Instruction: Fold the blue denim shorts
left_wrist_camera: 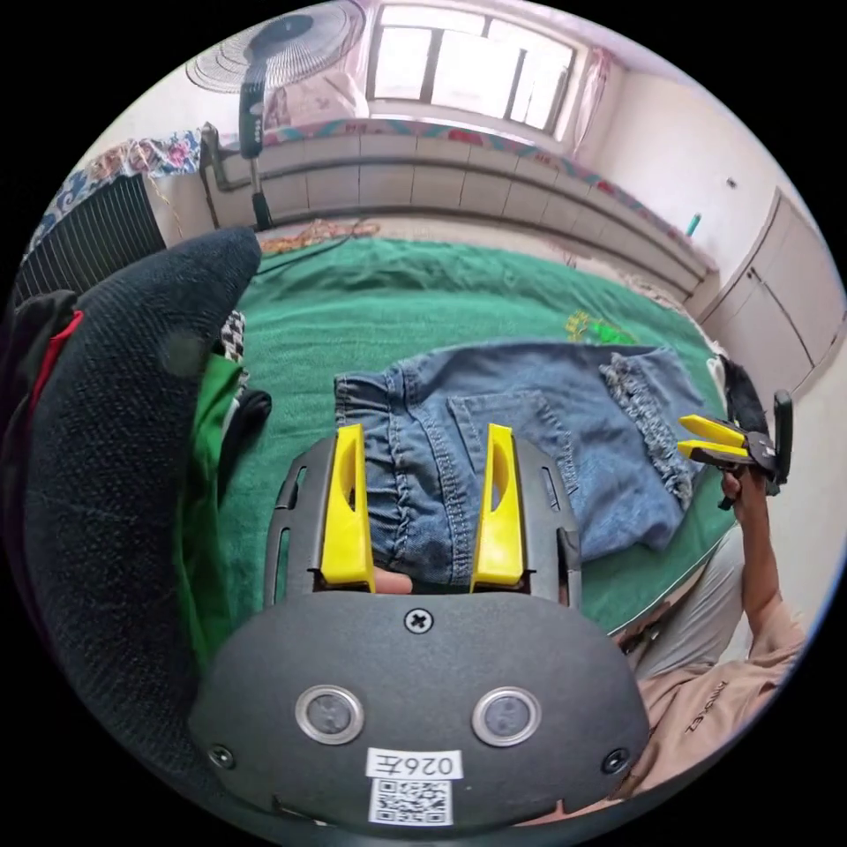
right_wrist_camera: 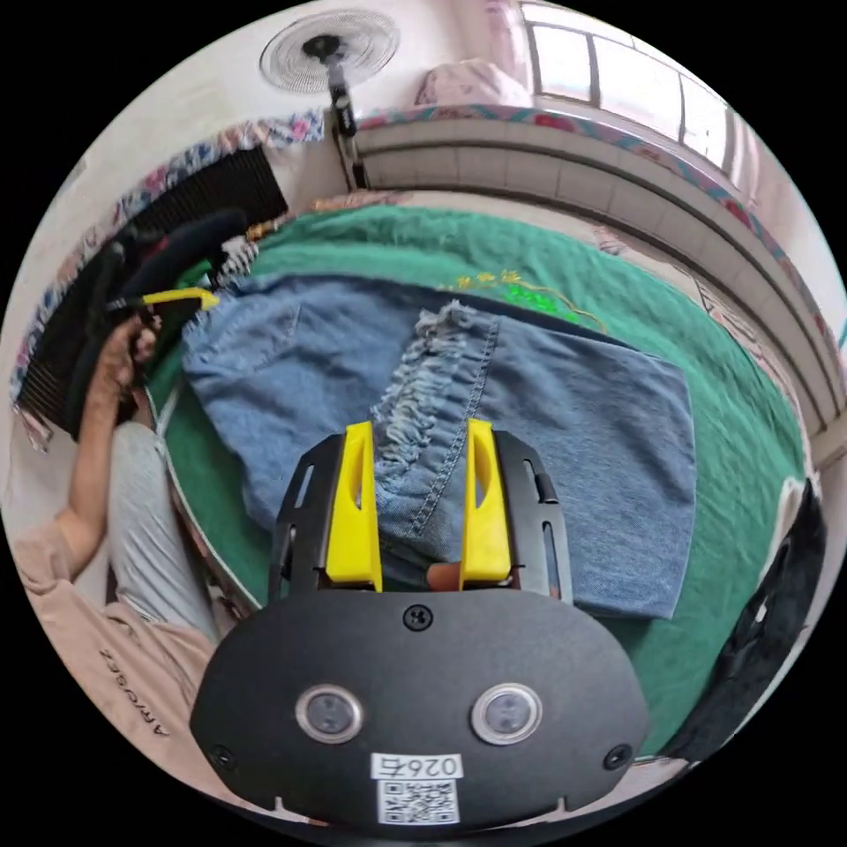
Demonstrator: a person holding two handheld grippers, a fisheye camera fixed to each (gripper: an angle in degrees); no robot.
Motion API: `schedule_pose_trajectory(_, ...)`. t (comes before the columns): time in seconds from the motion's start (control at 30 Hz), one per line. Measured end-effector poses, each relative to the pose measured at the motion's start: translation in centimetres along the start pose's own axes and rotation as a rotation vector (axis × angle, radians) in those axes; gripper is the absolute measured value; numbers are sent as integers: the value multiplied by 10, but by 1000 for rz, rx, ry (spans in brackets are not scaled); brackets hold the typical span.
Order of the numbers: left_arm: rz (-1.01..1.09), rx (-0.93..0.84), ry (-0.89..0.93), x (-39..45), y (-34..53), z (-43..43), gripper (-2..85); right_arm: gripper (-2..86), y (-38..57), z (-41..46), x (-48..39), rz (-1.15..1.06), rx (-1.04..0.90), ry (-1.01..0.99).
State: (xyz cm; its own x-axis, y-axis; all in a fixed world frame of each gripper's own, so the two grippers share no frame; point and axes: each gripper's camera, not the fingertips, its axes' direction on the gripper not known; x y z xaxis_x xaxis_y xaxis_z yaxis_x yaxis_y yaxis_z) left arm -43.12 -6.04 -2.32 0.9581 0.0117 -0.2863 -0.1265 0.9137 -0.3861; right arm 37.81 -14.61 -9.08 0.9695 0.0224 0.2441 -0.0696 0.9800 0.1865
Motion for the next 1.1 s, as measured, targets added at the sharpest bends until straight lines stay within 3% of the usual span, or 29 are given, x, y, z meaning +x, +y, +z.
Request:
schedule_pose_trajectory(0.13, -27, -93, -39, -3, -21, 29, 158, 107, -7, 44, -42, -111, -81, 170)
schedule_pose_trajectory(0.27, -8, -124, -70, -6, -41, 40, 109, 1, -9, 37, -54, -138, -87, 263)
schedule_pose_trajectory(0.33, -16, -98, -49, -10, -46, 37, 71, -8, -6, 28, -51, -137, -84, 252)
schedule_pose_trajectory(0.4, -48, -26, 90, -21, -48, 29, 24, -11, 4, -6, -40, -90, -14, 281)
schedule_pose_trajectory(0.53, -79, 53, 165, -34, -49, 16, 6, -12, 37, -85, -9, -11, 113, 481)
schedule_pose_trajectory(0.73, -30, 159, 156, -25, -53, -10, 0, -12, 140, -196, 134, 305, 199, 783)
schedule_pose_trajectory(0.83, -31, 129, 156, -25, -62, -8, 4, -11, 221, -235, 244, 652, 215, 974)
schedule_pose_trajectory(0.87, -48, 111, 159, -29, -66, -4, 7, -10, 260, -249, 286, 854, 188, 958)
schedule_pose_trajectory(0.93, -102, 131, 150, -37, -67, -7, 23, -9, 313, -269, 313, 984, 291, 785)
schedule_pose_trajectory(1.0, -160, 226, 152, -45, -66, -21, 60, -5, 348, -270, 309, 948, 441, 633)
schedule_pose_trajectory(1.1, -157, 273, 160, -40, -75, -24, 95, 13, 334, -238, 290, 760, 468, 480)
